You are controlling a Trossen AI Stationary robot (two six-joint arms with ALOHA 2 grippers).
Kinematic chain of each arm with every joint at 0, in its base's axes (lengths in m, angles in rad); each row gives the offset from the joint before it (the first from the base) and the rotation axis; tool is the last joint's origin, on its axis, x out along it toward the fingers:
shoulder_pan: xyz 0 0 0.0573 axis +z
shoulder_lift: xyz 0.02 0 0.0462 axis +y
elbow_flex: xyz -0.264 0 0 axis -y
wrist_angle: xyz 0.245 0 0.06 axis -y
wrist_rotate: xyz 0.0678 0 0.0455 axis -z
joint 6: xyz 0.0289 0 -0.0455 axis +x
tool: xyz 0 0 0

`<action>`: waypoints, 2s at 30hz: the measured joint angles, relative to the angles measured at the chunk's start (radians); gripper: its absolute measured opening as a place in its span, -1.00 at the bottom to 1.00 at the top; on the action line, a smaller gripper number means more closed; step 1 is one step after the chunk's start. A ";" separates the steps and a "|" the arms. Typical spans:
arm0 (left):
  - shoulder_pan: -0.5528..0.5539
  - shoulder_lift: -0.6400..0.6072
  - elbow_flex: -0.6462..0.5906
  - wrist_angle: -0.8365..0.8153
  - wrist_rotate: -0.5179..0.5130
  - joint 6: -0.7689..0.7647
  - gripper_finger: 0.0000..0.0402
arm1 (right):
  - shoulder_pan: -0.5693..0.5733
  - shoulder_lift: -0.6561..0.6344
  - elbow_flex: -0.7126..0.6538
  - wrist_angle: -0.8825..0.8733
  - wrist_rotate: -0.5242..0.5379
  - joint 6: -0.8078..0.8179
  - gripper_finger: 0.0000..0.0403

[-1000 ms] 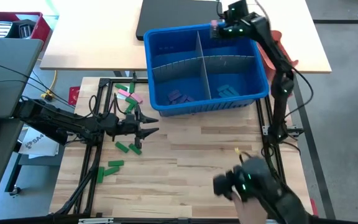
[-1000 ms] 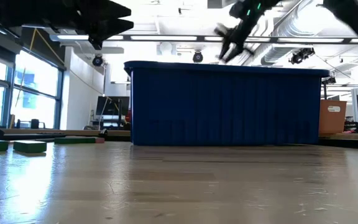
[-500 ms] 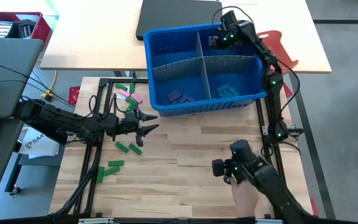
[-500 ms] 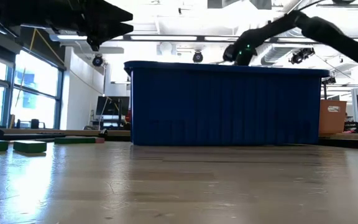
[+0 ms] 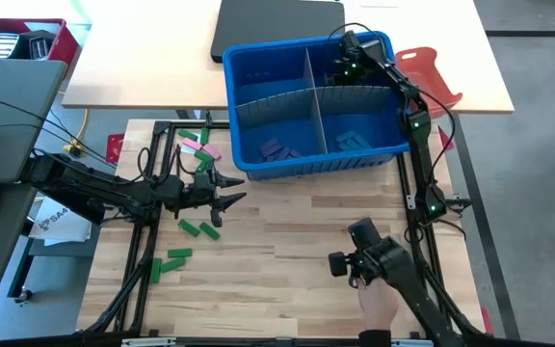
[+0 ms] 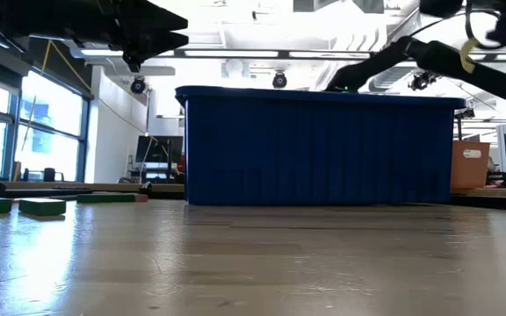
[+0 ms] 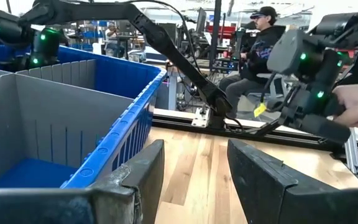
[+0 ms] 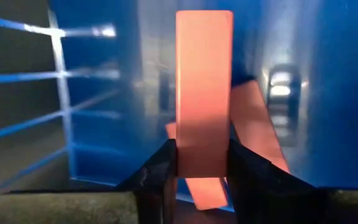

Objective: Sort blocks
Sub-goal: Put the pink block into the blue bin with the other pink block

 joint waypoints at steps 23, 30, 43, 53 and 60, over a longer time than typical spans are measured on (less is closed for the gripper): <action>-0.001 0.000 0.000 0.000 0.002 -0.001 -0.15 | 0.001 0.054 -0.002 -0.099 0.046 -0.052 -0.01; -0.001 0.000 0.000 0.000 0.002 -0.006 -0.15 | 0.019 -0.033 -0.002 -0.101 0.062 -0.122 0.02; 0.005 -0.035 0.028 -0.066 -0.026 -0.141 -0.15 | 0.187 -0.406 -0.001 -0.104 0.302 -0.305 0.03; 0.268 -0.001 0.478 -1.190 -0.187 -0.366 -0.15 | 0.495 -0.646 0.000 -0.121 0.297 -0.313 0.03; 0.493 0.186 0.609 -1.517 0.003 -0.298 -0.15 | 0.693 -0.681 0.000 -0.181 0.377 -0.310 0.03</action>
